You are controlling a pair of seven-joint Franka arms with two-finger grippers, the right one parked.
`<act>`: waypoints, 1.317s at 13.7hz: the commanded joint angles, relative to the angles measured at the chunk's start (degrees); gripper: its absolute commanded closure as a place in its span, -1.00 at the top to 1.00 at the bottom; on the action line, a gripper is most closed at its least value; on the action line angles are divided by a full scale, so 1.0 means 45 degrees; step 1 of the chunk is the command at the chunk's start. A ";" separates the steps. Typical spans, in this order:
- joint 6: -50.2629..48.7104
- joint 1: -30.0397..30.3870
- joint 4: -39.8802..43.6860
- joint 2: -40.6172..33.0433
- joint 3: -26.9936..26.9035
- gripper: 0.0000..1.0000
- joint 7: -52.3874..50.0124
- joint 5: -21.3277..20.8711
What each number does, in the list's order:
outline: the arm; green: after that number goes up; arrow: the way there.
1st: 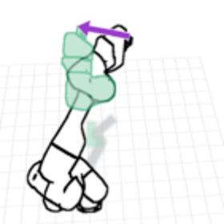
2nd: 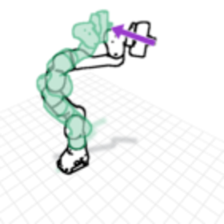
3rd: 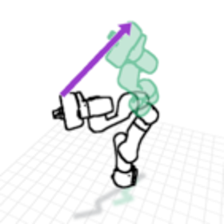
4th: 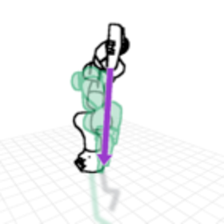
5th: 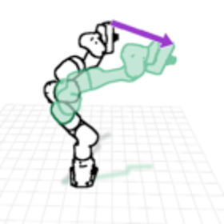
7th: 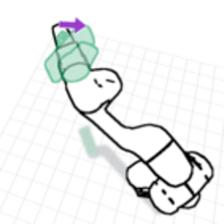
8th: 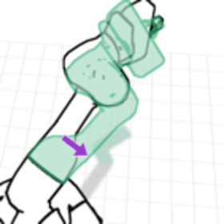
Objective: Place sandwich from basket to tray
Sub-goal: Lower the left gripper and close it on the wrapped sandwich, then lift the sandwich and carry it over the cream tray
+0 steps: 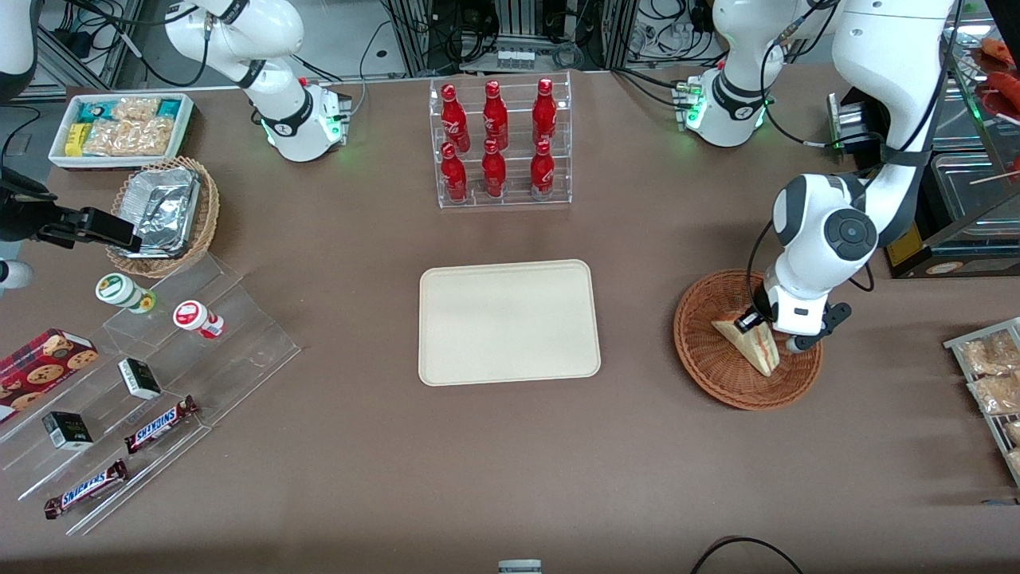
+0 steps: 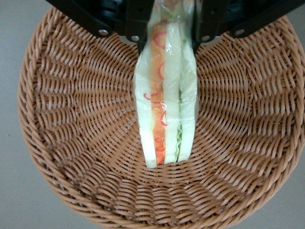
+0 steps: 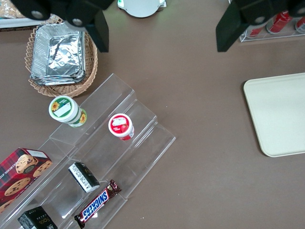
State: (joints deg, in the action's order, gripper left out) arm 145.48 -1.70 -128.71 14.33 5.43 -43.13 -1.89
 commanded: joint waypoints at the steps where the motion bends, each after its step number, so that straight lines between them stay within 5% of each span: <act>1: -0.0703 -0.0051 0.0397 -0.0370 -0.0015 -0.68 -0.0124 -0.0264; 6: -0.5112 -0.0615 0.3147 -0.0898 0.0122 -0.68 -0.0084 -0.0674; 10: -0.7713 -0.2566 0.5531 -0.0743 0.0142 -0.68 -0.0454 -0.0635; 18: -0.7700 -0.6220 0.7975 0.1715 0.0142 -0.68 -0.0495 -0.0459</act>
State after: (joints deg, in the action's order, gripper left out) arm 111.69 -26.68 -98.48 17.11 6.79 -44.69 -3.91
